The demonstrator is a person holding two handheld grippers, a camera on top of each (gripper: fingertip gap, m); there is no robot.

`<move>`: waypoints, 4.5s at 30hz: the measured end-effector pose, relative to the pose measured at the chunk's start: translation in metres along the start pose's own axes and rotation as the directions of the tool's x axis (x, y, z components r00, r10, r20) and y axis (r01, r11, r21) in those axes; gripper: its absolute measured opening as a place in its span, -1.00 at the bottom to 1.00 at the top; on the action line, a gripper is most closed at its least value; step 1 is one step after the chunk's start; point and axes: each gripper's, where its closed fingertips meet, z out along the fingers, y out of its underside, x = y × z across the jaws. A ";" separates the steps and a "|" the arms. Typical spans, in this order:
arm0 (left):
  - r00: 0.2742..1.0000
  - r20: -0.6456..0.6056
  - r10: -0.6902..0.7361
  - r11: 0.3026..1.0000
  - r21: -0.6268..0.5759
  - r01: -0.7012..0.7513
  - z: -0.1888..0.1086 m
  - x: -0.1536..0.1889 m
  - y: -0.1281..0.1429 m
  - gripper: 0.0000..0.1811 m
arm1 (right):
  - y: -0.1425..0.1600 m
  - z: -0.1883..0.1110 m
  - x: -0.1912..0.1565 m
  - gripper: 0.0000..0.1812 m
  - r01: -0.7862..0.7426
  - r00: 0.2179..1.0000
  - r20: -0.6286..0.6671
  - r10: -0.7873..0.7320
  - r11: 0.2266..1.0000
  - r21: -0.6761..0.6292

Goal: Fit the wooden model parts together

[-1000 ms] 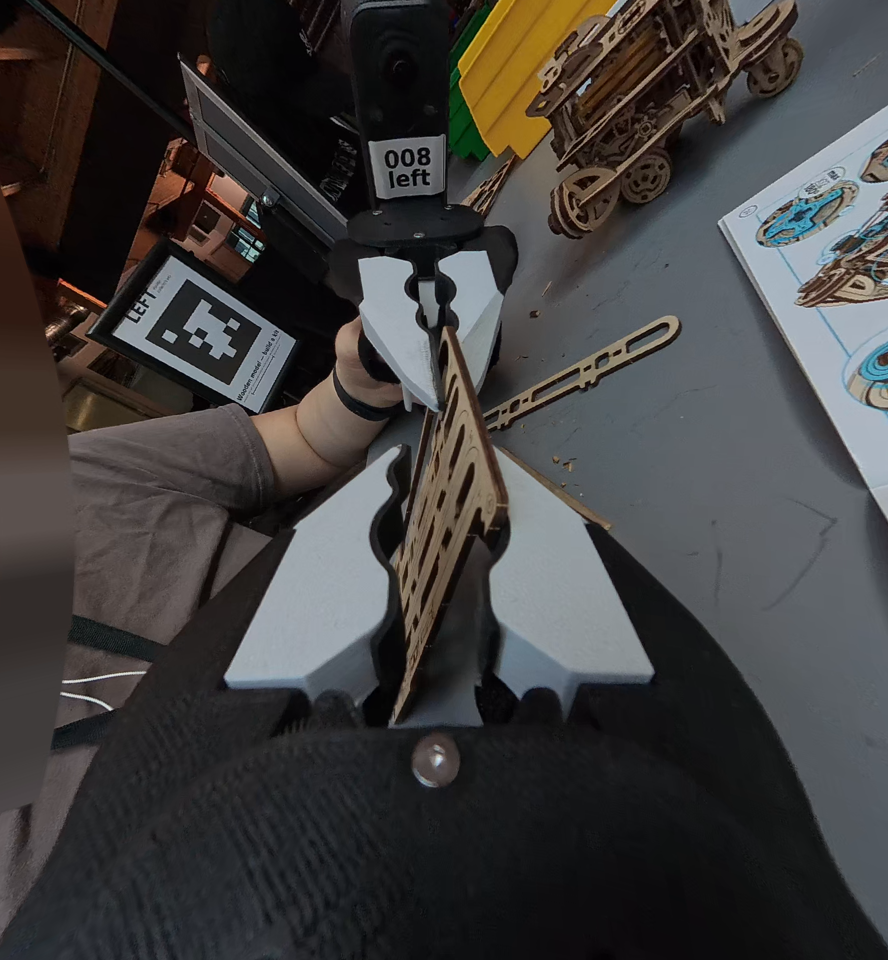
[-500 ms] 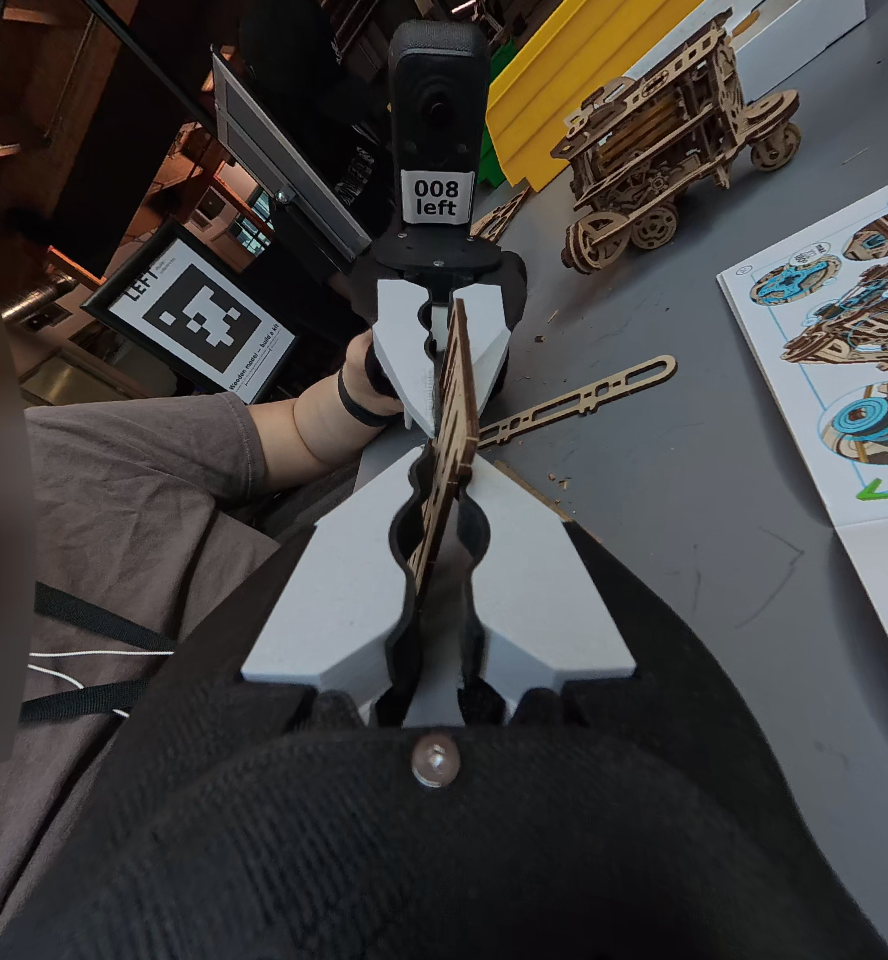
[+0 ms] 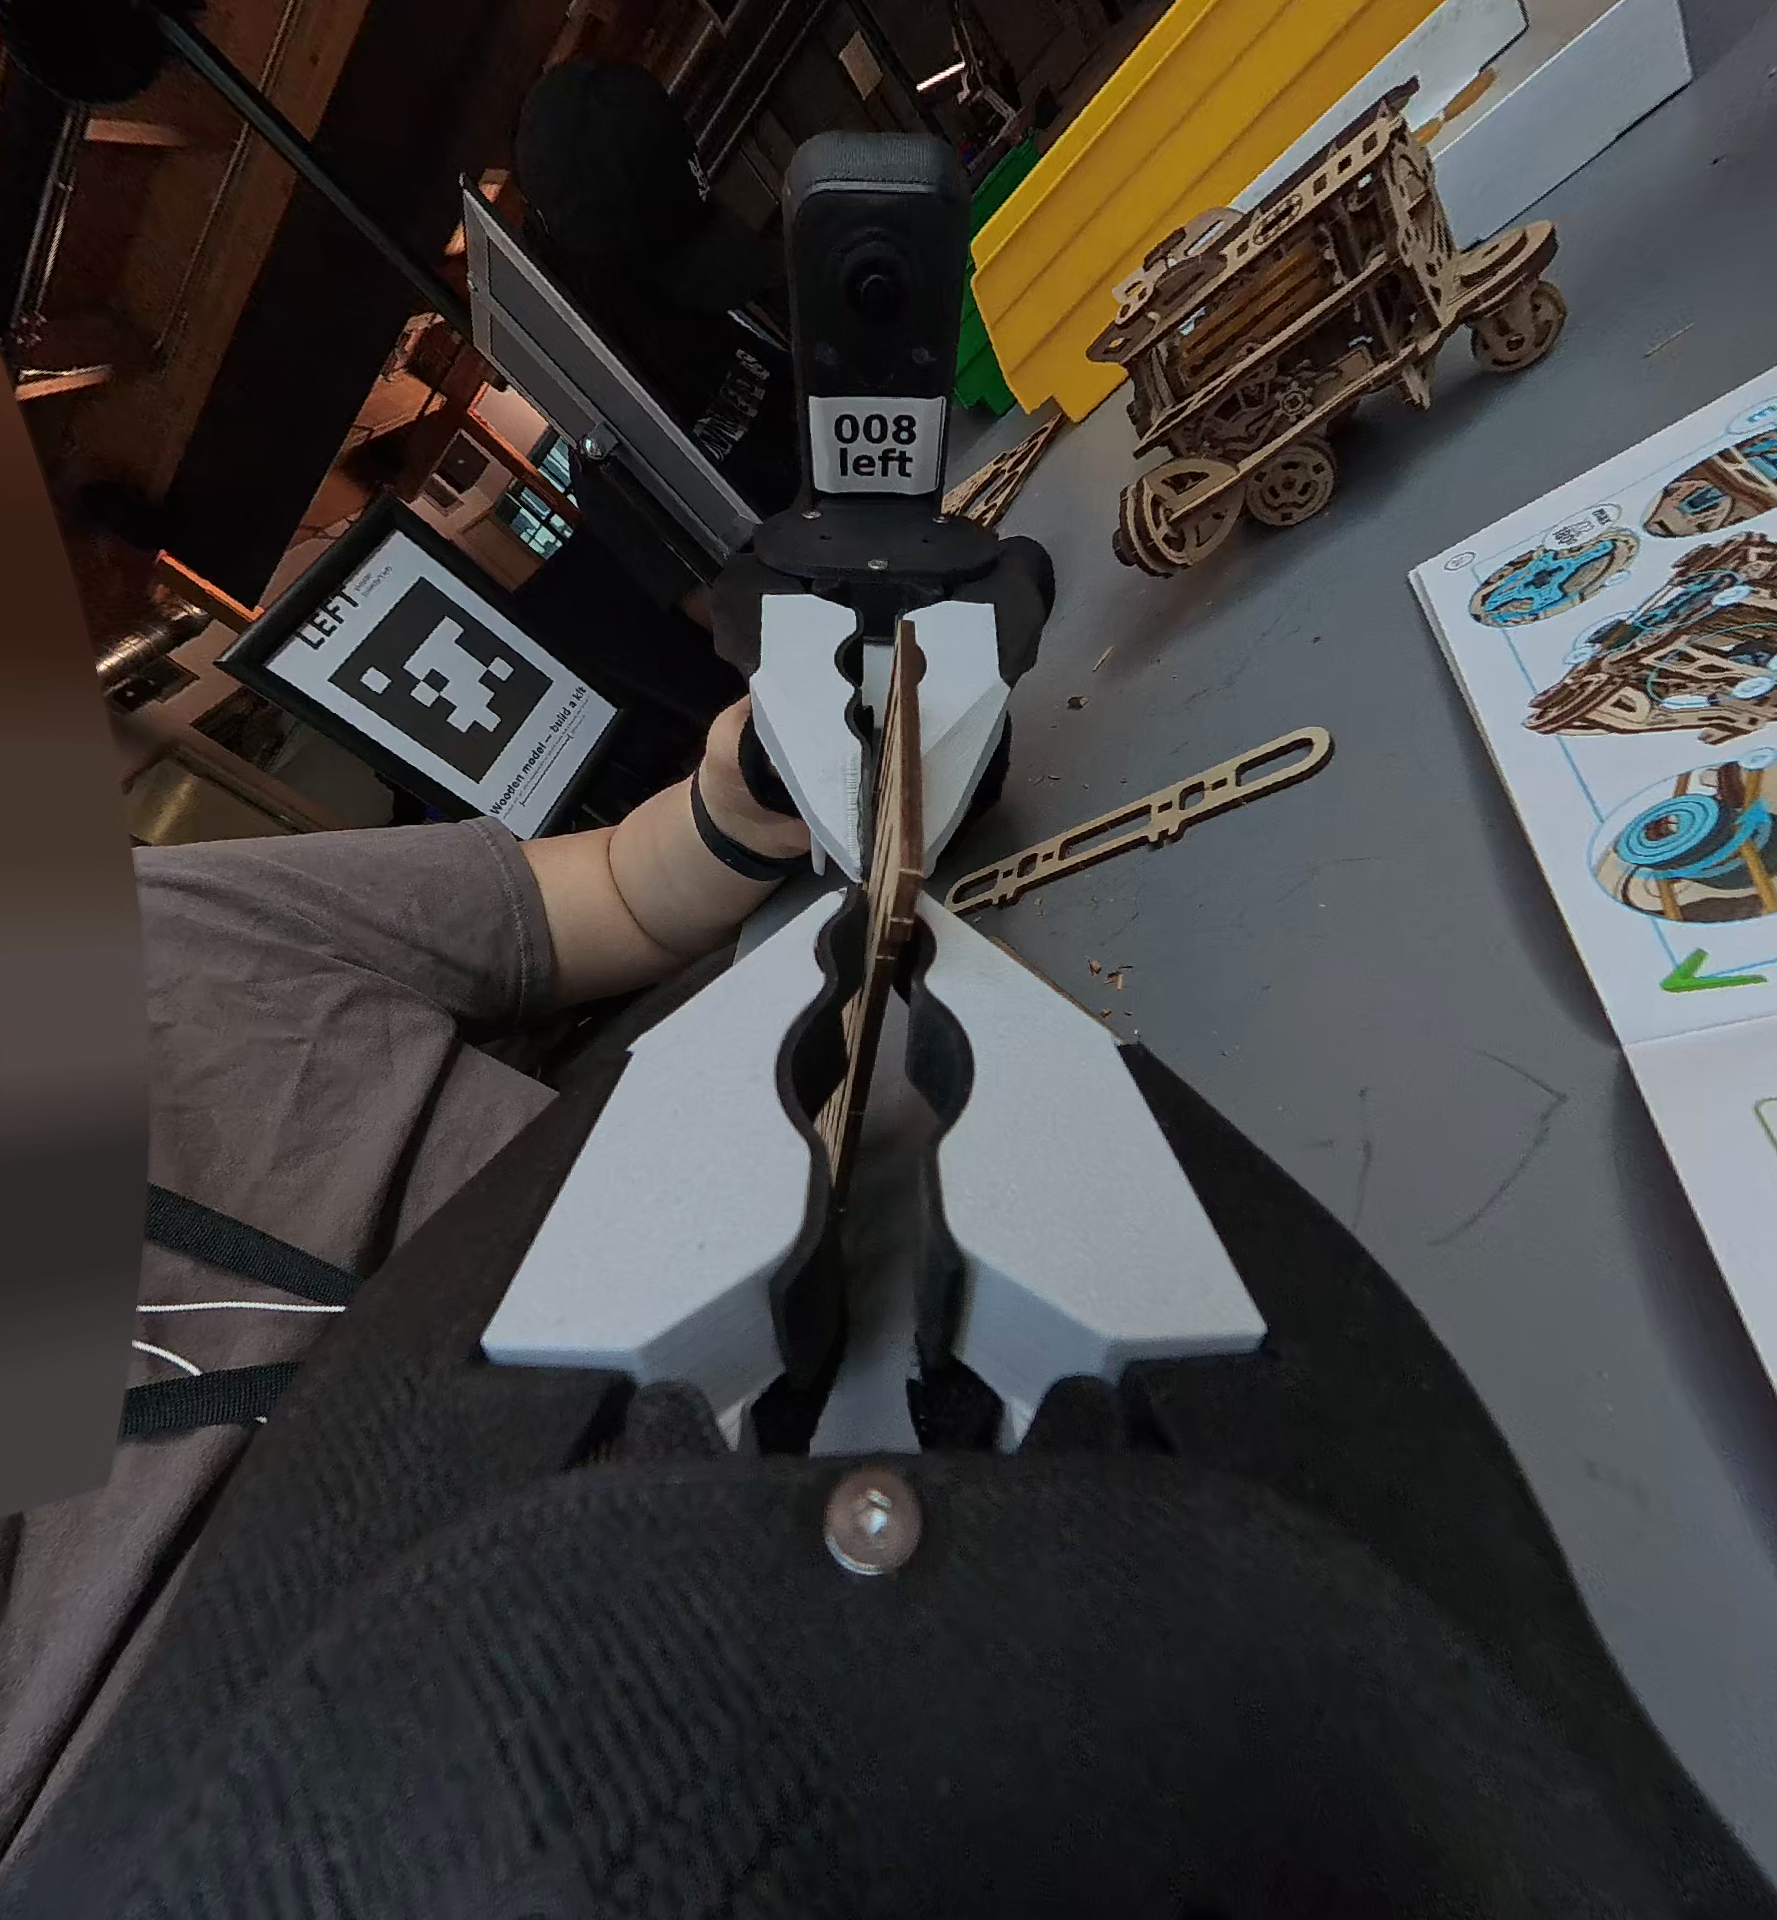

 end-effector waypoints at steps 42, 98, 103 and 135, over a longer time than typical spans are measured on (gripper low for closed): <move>0.997 0.077 -0.008 1.000 -0.015 0.009 0.001 -0.008 0.005 -0.98 | 0.001 0.002 0.003 -0.98 0.053 0.997 -0.063 -0.053 0.999 0.009; 0.991 0.060 0.121 0.993 -0.001 -0.121 0.002 -0.007 0.000 -1.00 | -0.005 -0.002 0.009 -0.82 -0.022 0.998 -0.063 0.025 0.998 0.051; 0.993 0.041 0.108 0.993 0.033 -0.109 -0.007 -0.007 -0.008 -1.00 | 0.019 0.008 0.003 -0.82 -0.011 0.999 -0.039 0.006 0.992 -0.127; 0.988 0.140 0.062 0.941 -0.338 -0.011 0.012 -0.025 0.056 -0.98 | 0.021 0.004 0.019 -0.98 0.078 0.978 -0.178 -0.109 0.981 -0.175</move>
